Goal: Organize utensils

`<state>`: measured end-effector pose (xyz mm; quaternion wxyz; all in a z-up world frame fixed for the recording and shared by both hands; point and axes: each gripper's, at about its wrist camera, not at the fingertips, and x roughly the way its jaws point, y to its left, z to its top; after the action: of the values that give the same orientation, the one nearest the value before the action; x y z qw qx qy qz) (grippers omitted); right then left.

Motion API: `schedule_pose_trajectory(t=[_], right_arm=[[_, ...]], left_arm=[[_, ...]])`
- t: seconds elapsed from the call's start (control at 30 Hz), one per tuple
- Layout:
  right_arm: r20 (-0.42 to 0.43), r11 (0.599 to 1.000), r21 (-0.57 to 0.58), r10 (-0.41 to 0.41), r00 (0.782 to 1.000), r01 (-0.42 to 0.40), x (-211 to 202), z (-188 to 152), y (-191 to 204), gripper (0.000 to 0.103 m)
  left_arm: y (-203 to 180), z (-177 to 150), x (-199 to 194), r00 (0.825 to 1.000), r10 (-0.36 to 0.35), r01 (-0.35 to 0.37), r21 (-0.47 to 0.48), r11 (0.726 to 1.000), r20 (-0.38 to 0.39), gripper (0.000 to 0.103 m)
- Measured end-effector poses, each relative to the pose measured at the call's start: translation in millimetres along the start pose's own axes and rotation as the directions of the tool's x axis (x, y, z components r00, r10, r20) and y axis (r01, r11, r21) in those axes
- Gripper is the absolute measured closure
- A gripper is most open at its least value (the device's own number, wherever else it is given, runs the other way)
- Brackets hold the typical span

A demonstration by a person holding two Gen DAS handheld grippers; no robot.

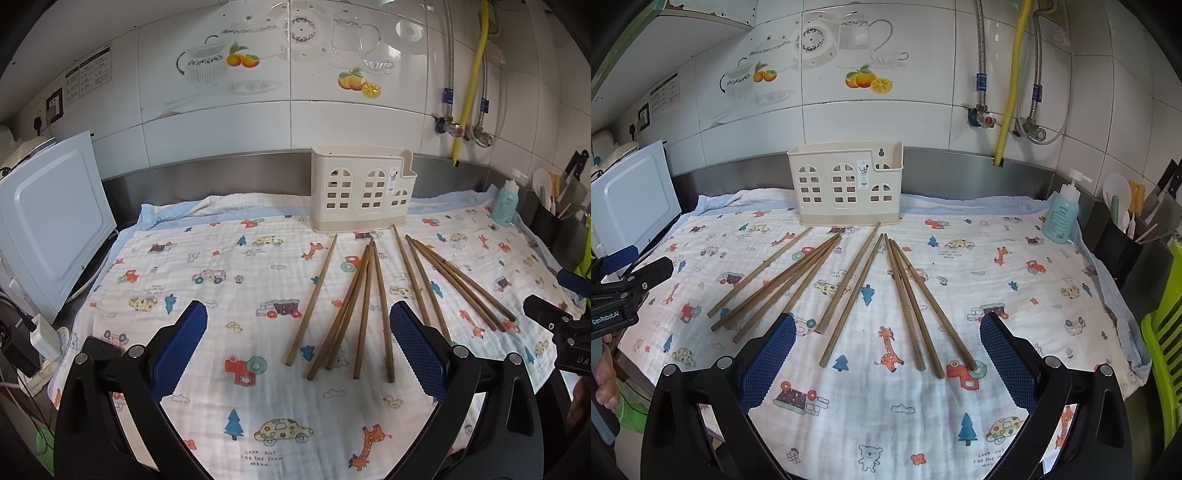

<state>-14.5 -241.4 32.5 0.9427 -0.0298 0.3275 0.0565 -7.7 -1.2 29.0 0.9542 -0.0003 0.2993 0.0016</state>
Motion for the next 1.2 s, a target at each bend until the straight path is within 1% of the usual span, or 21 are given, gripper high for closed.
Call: schedule_pose_trajectory(t=[0.67, 1.2], right_arm=[[0.022, 1.000, 0.003, 0.002, 1.000, -0.002, -3.1, 6.9, -0.6, 0.006], [0.019, 1.000, 0.006, 0.008, 1.000, -0.009, -1.0, 6.5, -0.9, 0.006]], left_arm=[[-0.5, 7.9, -3.0, 1.000, -0.001, 0.001, -0.001, 1.000, 0.021, 0.005], [-0.7, 7.8, -1.6, 1.000, 0.000, 0.000, -0.003, 1.000, 0.013, 0.005]])
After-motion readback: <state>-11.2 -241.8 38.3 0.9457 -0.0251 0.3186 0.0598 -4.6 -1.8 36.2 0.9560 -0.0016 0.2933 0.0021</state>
